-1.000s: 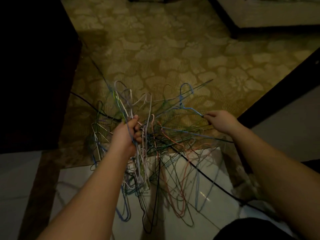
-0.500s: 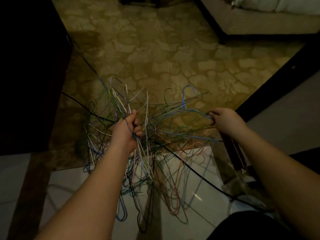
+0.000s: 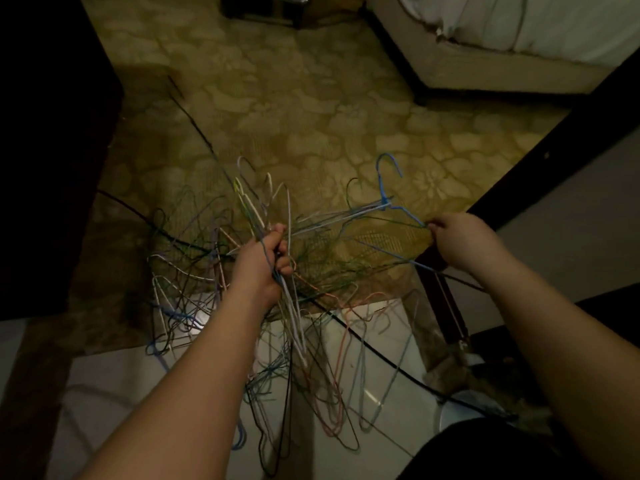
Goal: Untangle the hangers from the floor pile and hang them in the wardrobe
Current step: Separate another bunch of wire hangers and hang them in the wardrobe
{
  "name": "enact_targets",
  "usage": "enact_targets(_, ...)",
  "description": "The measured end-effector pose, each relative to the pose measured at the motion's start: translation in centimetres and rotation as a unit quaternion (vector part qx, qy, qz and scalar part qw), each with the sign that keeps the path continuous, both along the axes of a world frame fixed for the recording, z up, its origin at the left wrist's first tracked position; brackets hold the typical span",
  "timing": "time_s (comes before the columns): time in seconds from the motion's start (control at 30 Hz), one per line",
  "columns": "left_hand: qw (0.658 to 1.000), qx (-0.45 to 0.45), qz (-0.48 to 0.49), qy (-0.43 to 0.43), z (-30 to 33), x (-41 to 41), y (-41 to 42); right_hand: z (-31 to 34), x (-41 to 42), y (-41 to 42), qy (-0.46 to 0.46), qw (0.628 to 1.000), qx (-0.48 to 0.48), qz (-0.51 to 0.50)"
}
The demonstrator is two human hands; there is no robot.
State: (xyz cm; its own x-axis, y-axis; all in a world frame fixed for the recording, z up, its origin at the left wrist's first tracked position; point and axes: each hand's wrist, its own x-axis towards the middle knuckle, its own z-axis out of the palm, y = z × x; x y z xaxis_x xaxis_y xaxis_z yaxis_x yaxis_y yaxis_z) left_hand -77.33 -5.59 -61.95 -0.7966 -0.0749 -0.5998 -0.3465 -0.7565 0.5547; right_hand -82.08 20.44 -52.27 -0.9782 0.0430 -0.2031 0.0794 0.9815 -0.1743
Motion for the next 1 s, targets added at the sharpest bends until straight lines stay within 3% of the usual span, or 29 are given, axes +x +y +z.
enact_targets(0.2, 0.999, -0.028, -0.046, -0.003, 0.7, -0.2, 1.9, 0.8, 1.9, -5.5, -0.085, 0.992, -0.088, 0.012)
enact_targets(0.5, 0.99, -0.09, -0.108, 0.0, 1.5, 0.3, 2.6, -0.6, 6.5, -12.8, -0.102, 0.972, -0.169, 0.128)
enact_targets(0.67, 0.98, -0.145, -0.134, -0.027, 1.0, 0.7, 1.3, -0.8, 6.8, -12.2, -0.2, 0.932, -0.264, 0.146)
enact_targets(0.73, 0.979, -0.14, -0.147, -0.028, 0.9, 1.0, 0.9, -0.4, 5.6, -10.9, -0.181, 0.922, -0.331, 0.087)
enact_targets(0.77, 0.979, -0.142, -0.145, -0.028, 0.9, 1.1, 0.7, -0.4, 4.8, -10.1, -0.126, 0.929, -0.342, 0.069)
enact_targets(0.87, 0.971, -0.167, -0.171, -0.03, 1.4, 2.0, 0.3, -1.9, 1.7, -8.8, 0.087, 0.964, -0.223, 0.112)
enact_targets(0.93, 0.964, -0.181, -0.195, -0.023, 1.7, 2.5, -0.5, -2.9, -0.1, -9.0, 0.087, 0.973, -0.1, 0.186)
enact_targets(1.0, 0.96, -0.178, -0.215, -0.011, 1.9, 3.1, -1.2, -3.6, -1.4, -9.5, 0.016, 0.968, 0.02, 0.248)
